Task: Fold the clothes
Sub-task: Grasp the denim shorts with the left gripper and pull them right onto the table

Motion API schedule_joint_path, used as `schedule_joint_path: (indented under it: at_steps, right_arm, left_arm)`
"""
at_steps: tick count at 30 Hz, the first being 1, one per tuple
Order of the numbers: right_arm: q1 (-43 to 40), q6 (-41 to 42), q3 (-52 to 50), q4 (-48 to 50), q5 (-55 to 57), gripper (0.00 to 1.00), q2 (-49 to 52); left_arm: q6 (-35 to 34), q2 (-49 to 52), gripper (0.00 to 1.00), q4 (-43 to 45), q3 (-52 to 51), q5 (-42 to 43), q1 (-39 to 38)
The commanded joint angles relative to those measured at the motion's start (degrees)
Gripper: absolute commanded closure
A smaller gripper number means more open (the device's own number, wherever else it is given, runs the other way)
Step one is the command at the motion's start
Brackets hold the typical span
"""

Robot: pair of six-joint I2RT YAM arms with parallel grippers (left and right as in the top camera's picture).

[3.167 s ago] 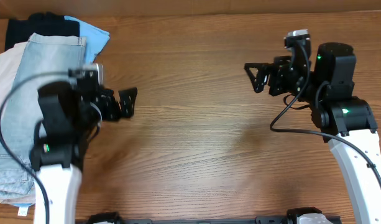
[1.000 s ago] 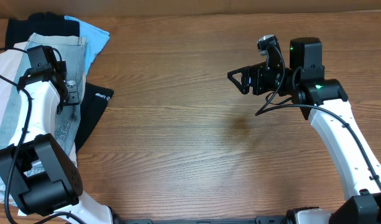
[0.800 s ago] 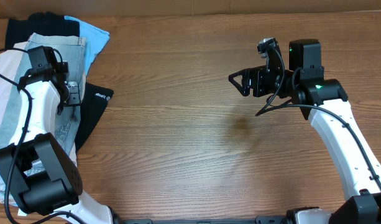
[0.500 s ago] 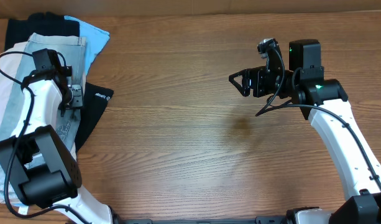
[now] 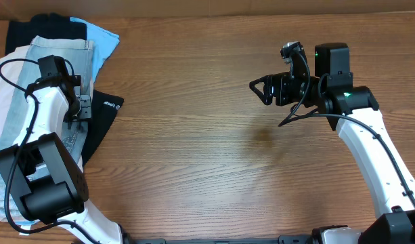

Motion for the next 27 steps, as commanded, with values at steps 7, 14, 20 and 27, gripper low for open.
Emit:
schedule_joint_path:
  at_steps: [7, 14, 20, 27]
  right_arm:
    - [0.3, 0.1, 1.9, 0.3, 0.3, 0.18, -0.1]
    - [0.2, 0.1, 1.9, -0.2, 0.3, 0.18, -0.1]
    - [-0.2, 0.2, 2.0, 0.1, 0.3, 0.21, -0.3]
    - [-4.0, 5.0, 2.2, -1.7, 0.2, 0.22, -2.8]
  left_arm:
    - [0.8, 0.7, 0.88, 0.0, -0.5, -1.5, 0.3]
    - [-3.7, -0.3, 0.96, -3.8, 2.8, -3.0, -1.4]
    - [-7.1, -1.4, 0.96, -15.8, 17.2, 2.4, -7.6]
    - [-8.7, -1.4, 0.96, -21.5, 24.4, 13.4, -21.6]
